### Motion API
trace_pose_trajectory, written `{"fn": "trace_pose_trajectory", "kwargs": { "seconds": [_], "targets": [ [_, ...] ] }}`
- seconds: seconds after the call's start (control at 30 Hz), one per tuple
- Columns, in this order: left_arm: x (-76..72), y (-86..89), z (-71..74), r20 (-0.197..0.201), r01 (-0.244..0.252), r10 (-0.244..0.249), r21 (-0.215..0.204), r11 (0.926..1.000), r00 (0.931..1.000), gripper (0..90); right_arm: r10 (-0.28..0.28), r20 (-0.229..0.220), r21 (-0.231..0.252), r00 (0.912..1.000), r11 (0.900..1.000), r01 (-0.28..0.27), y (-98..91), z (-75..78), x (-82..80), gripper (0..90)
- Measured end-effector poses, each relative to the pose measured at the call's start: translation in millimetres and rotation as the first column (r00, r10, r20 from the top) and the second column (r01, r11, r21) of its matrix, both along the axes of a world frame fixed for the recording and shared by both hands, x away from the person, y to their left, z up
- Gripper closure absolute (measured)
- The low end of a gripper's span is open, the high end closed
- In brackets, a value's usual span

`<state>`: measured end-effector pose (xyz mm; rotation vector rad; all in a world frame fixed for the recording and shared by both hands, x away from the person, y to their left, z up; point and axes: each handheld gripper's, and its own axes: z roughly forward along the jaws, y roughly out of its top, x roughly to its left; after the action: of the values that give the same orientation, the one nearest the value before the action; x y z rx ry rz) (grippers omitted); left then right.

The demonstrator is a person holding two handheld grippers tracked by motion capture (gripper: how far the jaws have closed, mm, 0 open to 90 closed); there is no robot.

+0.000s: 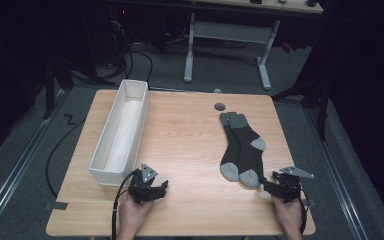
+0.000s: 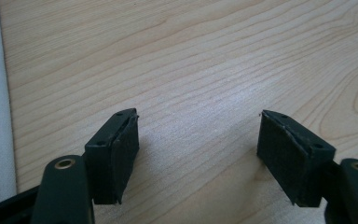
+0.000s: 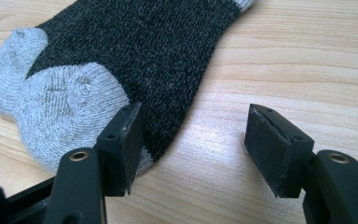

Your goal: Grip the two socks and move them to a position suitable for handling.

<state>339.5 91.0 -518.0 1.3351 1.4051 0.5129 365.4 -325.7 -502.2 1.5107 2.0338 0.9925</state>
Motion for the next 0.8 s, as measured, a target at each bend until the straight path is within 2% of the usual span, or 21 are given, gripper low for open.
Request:
{"fn": "trace_pose_trajectory", "kwargs": {
  "seconds": [0.33,0.47,0.63,0.7,0.8],
  "targets": [
    [0.1,0.0,0.1,-0.001,0.0,0.0,0.0,1.0,1.0,29.6,0.003,0.003,-0.028,1.0,0.9996,-0.002,2.9,0.2,-0.5,38.6],
    [0.2,0.0,0.1,-0.001,0.0,0.0,-0.001,1.0,1.0,29.6,0.012,0.005,-0.024,0.9999,0.9997,-0.012,2.1,0.3,-0.5,40.5],
    [0.2,0.0,0.1,-0.001,0.0,0.0,-0.001,1.0,1.0,29.7,0.027,0.034,-0.049,0.9991,0.9985,-0.026,3.6,6.1,-3.0,47.3],
    [0.2,0.0,0.1,-0.001,0.0,0.0,-0.001,1.0,1.0,29.6,0.03,0.068,-0.063,0.9972,0.9977,-0.026,4.9,11.9,-4.1,48.5],
    [0.2,0.0,0.1,-0.001,0.0,0.0,-0.001,1.0,1.0,29.6,0.043,0.092,-0.059,0.9948,0.9976,-0.038,6.5,18.5,-3.2,48.5]
  ]
}}
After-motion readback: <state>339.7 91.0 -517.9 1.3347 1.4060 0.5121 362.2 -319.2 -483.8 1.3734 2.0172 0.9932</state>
